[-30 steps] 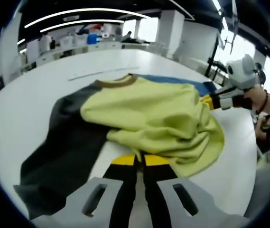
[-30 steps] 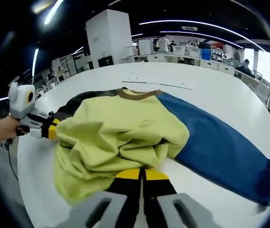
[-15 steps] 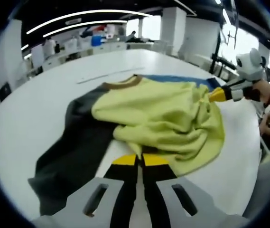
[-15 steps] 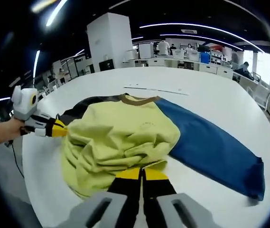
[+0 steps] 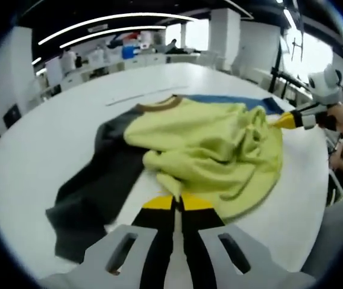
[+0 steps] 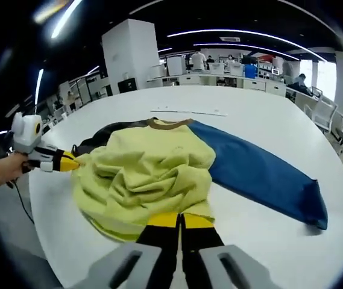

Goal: Fold the garment on the visible template until the final outline fits inside the template.

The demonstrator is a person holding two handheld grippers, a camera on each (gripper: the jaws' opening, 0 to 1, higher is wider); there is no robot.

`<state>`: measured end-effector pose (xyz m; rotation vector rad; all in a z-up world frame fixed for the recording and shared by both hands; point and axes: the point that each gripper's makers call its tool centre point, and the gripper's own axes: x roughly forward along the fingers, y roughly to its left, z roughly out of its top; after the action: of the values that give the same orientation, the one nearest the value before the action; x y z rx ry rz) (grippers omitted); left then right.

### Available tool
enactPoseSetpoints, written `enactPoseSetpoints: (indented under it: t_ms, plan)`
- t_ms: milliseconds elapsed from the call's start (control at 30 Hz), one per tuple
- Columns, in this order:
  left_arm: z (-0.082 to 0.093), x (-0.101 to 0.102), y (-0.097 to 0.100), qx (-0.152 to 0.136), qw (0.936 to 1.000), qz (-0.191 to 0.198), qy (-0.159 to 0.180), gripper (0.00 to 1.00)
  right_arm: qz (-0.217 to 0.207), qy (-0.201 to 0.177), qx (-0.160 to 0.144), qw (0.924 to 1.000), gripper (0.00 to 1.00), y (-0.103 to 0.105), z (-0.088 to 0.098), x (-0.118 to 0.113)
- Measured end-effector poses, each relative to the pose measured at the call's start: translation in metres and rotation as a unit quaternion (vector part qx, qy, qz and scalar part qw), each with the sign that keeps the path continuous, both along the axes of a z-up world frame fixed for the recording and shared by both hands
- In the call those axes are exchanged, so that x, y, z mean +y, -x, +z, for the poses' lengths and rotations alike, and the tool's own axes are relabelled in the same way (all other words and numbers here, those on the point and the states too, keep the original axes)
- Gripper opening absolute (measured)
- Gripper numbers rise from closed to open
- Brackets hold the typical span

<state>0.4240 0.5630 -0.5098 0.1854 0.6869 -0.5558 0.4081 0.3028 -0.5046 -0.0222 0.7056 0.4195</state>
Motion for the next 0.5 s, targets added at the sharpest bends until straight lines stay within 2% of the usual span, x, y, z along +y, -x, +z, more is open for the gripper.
enactPoseSetpoints:
  t_ms: [200, 333, 400, 500]
  plan:
    - [0.0, 0.008, 0.013, 0.012, 0.9997, 0.023, -0.003, 0.0, -0.01, -0.002, 0.006, 0.9999, 0.0, 0.016, 0.0, -0.001]
    - [0.0, 0.012, 0.02, 0.019, 0.9992, 0.036, 0.001, 0.0, -0.022, -0.009, 0.008, 0.9997, 0.0, 0.026, 0.0, -0.001]
    - [-0.001, 0.014, 0.028, 0.031, 0.998, 0.054, 0.006, 0.0, -0.027, -0.01, 0.008, 0.9995, 0.0, 0.031, -0.001, -0.001]
    - [0.0, 0.016, 0.034, 0.031, 0.9972, 0.067, 0.014, 0.0, -0.033, -0.012, 0.015, 0.9993, 0.0, 0.038, -0.004, -0.002]
